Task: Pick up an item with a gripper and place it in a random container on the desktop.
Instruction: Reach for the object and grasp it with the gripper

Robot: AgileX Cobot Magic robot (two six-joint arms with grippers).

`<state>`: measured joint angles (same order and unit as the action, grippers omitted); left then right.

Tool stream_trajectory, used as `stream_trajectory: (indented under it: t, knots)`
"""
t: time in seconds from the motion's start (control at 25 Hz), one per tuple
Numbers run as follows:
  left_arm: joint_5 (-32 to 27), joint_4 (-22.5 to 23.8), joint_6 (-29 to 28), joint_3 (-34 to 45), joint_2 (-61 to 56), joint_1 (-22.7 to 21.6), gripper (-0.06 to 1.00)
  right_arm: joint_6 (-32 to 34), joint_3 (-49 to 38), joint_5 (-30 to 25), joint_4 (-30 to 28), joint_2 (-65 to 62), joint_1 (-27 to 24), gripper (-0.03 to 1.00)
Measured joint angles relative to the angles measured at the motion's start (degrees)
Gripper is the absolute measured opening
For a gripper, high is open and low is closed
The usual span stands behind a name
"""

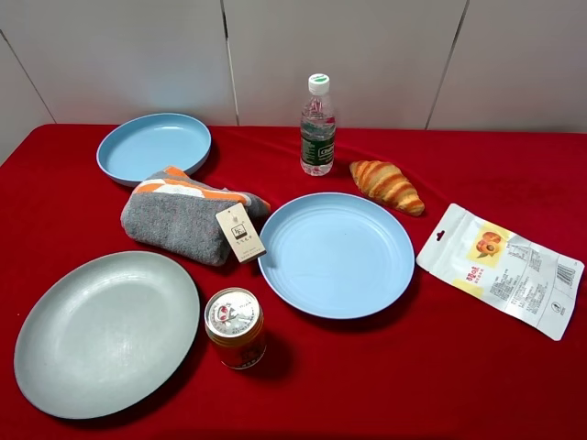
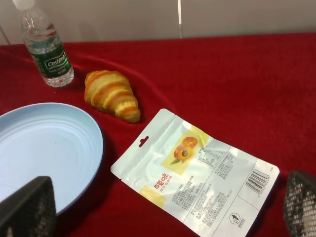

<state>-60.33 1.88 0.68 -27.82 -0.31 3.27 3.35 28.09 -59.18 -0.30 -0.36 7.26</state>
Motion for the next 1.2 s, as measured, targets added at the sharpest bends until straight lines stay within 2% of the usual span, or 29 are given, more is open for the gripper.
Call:
stream_trajectory:
  t: [0.72,0.96,1.2]
  knots:
    - [0.00,0.00,0.00,0.00,0.00,0.00,0.97,0.00,0.29,0.08,0.00,0.84,0.00,0.69]
    - [0.00,0.00,0.00,0.00,0.00,0.00,0.97,0.00,6.25,6.52,0.00,11.86,0.00,0.69]
    - [0.00,0.00,0.00,0.00,0.00,0.00,0.97,-0.50,13.64,8.20,0.30,26.22,0.00,0.69]
